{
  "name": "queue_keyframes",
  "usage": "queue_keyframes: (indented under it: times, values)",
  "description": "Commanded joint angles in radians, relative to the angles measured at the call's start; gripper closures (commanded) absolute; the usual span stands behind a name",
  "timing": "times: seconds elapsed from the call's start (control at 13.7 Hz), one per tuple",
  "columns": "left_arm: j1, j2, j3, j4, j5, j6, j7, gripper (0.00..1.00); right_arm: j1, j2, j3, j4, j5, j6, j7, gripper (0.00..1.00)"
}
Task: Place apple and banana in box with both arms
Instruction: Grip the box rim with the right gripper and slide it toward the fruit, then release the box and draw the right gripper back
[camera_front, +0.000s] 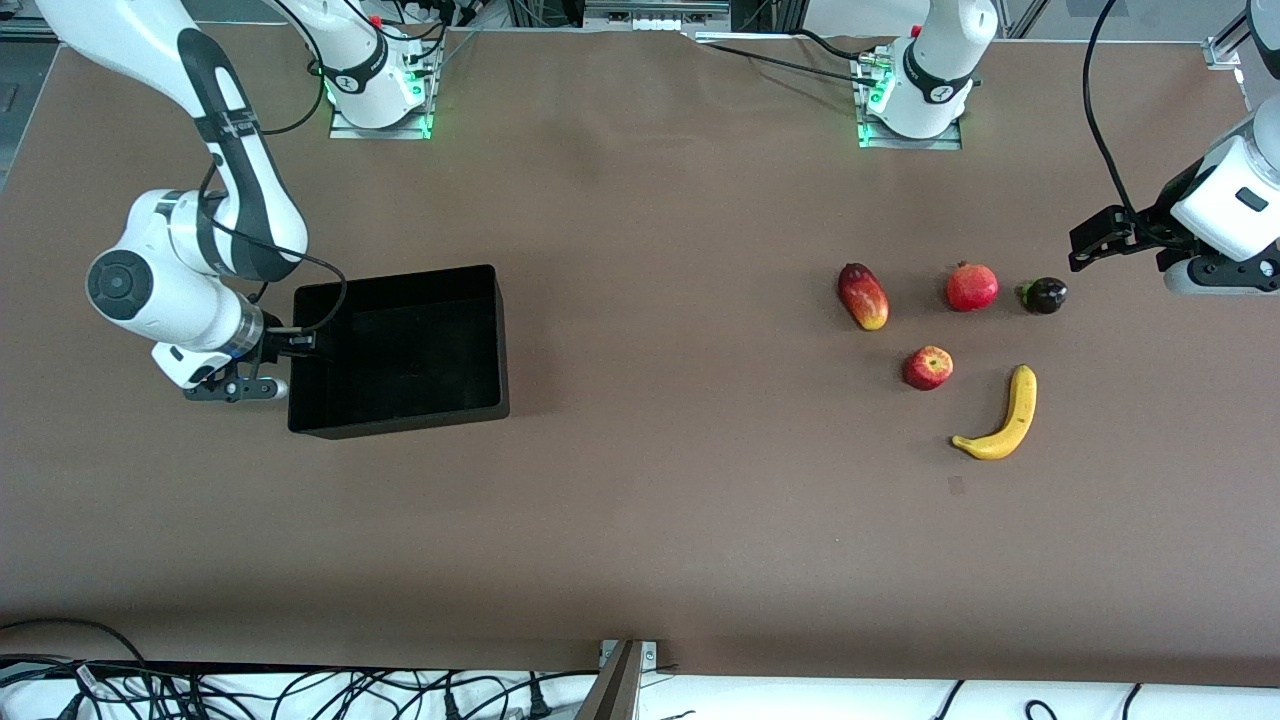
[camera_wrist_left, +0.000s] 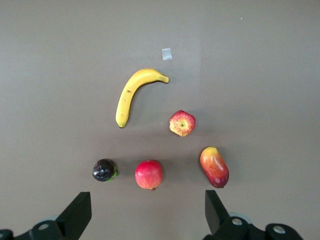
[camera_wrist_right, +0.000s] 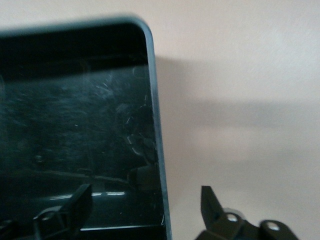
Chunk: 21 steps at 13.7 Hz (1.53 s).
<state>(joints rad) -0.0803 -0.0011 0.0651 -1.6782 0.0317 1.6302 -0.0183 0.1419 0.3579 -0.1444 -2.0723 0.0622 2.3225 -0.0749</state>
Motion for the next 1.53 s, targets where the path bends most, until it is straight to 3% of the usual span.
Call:
queue_keyframes:
  times: [0.0,0.15,0.37,0.58,0.88,1.02,1.17,1.46]
  values:
    - [-0.001,-0.002,0.005,0.011,0.022,-0.013,-0.005,0.0,-0.012,-0.008,0.006,-0.014,-0.007,0.011,0.02,0.56]
    - [0.001,0.004,0.009,0.012,0.022,-0.012,0.005,0.0,-0.012,-0.005,0.006,-0.014,-0.007,0.011,0.015,1.0]
    - [0.002,0.019,0.012,0.04,0.024,-0.013,0.008,0.0,-0.012,-0.017,0.006,0.006,-0.007,-0.009,0.003,1.0]
    - [0.013,0.02,0.015,0.04,0.025,-0.015,0.009,0.0,-0.004,-0.056,0.019,0.127,0.002,-0.193,0.004,1.0]
    - [0.017,0.02,0.013,0.04,0.025,-0.021,0.008,0.0,0.03,-0.051,0.156,0.277,0.103,-0.285,0.137,1.0]
    - [0.017,0.02,0.012,0.04,0.025,-0.02,0.008,0.0,0.121,-0.031,0.199,0.32,0.105,-0.285,0.345,1.0]
    - [0.017,0.02,0.012,0.04,0.025,-0.02,0.008,0.0,0.268,0.015,0.203,0.351,0.105,-0.261,0.574,1.0]
    - [0.019,0.021,0.012,0.04,0.025,-0.02,0.008,0.0,0.471,0.194,0.203,0.518,0.103,-0.19,0.894,1.0]
